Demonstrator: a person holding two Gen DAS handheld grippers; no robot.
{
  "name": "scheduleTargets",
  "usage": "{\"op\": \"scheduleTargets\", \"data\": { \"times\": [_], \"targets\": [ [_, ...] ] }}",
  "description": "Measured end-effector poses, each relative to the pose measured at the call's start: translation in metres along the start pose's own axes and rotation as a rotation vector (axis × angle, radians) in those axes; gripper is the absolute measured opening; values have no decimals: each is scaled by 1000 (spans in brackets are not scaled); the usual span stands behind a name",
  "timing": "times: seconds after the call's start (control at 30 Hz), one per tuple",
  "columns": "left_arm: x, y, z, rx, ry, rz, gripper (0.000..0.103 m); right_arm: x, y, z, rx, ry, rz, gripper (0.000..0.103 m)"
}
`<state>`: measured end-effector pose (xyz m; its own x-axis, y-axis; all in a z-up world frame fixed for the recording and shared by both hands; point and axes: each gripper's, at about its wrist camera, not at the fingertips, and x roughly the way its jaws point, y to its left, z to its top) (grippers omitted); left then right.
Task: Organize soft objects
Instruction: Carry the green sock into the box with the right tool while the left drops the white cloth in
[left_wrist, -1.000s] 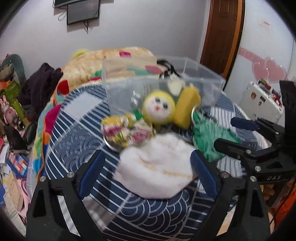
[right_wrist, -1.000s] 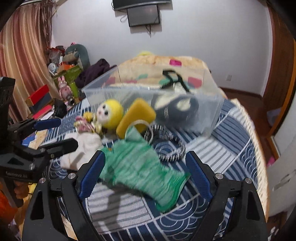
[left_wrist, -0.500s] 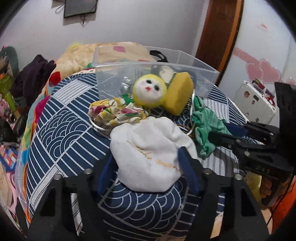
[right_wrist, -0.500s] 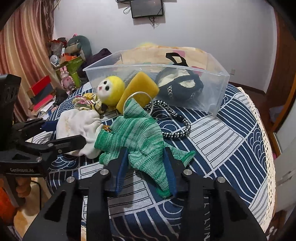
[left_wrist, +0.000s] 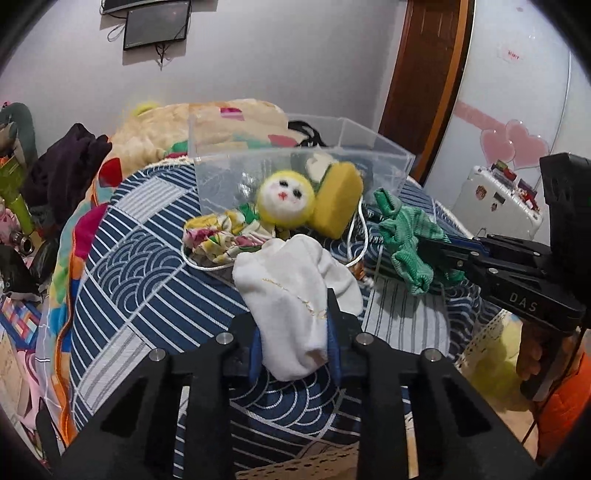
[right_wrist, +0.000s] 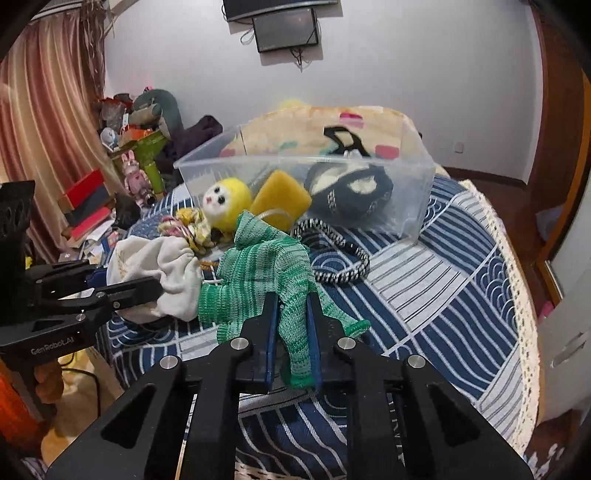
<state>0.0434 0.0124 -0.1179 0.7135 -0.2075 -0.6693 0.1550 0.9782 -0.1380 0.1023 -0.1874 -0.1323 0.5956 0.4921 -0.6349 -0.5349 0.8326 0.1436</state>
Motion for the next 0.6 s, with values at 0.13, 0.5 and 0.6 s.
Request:
{"op": "scheduleTargets", "data": {
  "times": [0.13,0.5,0.6],
  "targets": [
    [-12,2,8,9,-33,-7,28,-9,-1,4,-3,-31,-12,13],
    [-44,13,35,-13,-153,-3,28,-35,-10,20,26,-118,-62,13],
    [-51,18,48,-21,-190,-22,28,-41,-13,29,28,-149,-74,13]
  ]
}}
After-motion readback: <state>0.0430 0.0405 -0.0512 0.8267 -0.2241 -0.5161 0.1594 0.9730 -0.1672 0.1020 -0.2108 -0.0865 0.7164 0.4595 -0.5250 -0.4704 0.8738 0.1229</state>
